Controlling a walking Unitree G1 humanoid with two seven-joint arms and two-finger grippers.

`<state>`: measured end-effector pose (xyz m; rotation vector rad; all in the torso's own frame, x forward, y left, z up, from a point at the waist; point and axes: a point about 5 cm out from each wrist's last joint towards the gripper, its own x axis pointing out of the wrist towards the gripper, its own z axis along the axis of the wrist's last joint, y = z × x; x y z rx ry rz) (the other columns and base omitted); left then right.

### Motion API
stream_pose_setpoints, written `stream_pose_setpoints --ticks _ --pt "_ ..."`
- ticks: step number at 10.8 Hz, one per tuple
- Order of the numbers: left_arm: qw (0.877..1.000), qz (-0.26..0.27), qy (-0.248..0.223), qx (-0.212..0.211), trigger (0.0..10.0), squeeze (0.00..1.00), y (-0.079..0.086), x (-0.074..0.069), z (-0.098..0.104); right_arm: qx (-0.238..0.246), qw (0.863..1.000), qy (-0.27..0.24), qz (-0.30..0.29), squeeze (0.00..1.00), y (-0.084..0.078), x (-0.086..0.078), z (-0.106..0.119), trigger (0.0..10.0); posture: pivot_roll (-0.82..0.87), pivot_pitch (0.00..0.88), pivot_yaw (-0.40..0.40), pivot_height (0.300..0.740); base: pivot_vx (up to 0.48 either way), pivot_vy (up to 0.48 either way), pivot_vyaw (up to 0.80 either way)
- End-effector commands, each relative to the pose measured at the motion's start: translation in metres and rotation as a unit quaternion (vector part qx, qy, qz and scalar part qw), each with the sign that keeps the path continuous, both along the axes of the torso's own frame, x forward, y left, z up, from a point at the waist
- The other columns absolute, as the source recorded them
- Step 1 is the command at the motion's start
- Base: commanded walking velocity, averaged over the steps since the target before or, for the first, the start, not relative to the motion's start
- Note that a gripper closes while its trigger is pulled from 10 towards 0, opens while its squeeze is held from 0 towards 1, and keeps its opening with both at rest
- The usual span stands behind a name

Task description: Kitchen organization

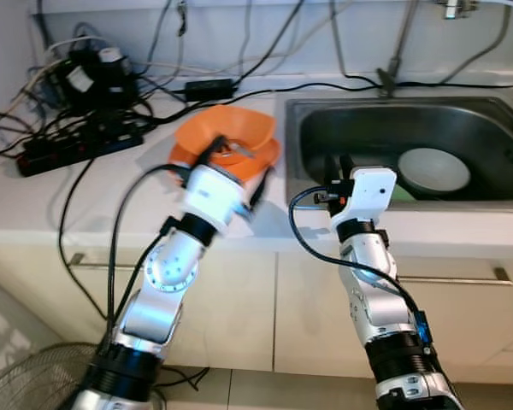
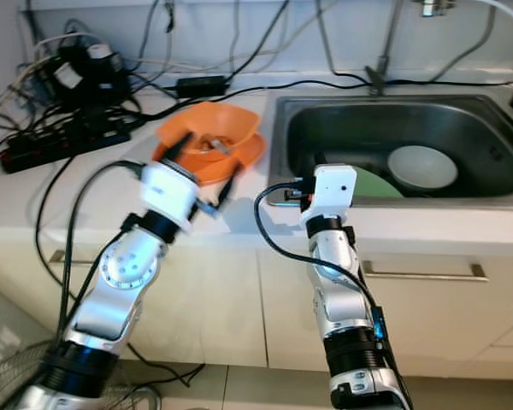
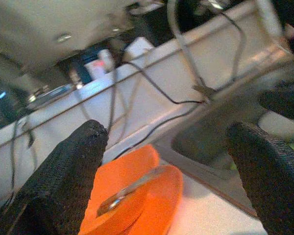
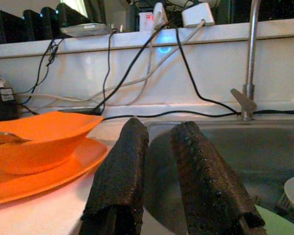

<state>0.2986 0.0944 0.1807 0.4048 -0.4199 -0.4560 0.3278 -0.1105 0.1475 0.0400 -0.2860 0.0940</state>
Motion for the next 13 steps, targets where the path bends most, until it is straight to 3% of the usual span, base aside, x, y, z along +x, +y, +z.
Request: stream_pose_setpoints --ticks 1,3,4,6,8,13 --pt "1.0 -0.003 -0.008 0.024 10.0 0.0 0.001 0.001 0.004 0.001 1.0 -0.001 0.004 0.0 0.003 -0.001 -0.001 10.0 0.07 0.0 0.083 0.74 0.0 0.0 0.0" --pt "0.995 0.033 -0.025 0.089 10.0 0.0 0.009 0.011 0.004 0.001 1.0 -0.001 0.005 0.0 0.003 0.0 -0.001 10.0 0.07 0.0 0.086 0.74 0.0 0.0 0.0" --pt "0.988 0.052 -0.038 0.144 10.0 0.0 0.01 0.019 0.0 0.0 1.0 -0.001 0.003 0.0 0.002 0.0 -0.001 10.0 0.07 0.0 0.085 0.74 0.0 0.0 0.0" --pt "0.98 0.068 -0.051 0.179 10.0 0.0 0.004 0.035 0.002 0.002 1.0 -0.005 -0.002 0.0 0.001 0.002 0.002 10.0 0.07 0.0 0.084 0.74 0.0 0.0 0.0" --pt "0.98 0.061 -0.044 0.186 10.0 0.0 -0.001 0.045 -0.002 0.001 1.0 -0.007 -0.007 0.0 -0.002 0.002 0.003 10.0 0.06 0.0 0.088 0.74 0.0 0.0 0.0" --pt "0.985 0.064 -0.039 0.155 10.0 0.0 -0.011 0.049 -0.015 -0.001 1.0 -0.007 -0.006 0.0 -0.002 0.003 0.003 10.0 0.06 0.0 0.077 0.74 0.0 0.0 0.0"
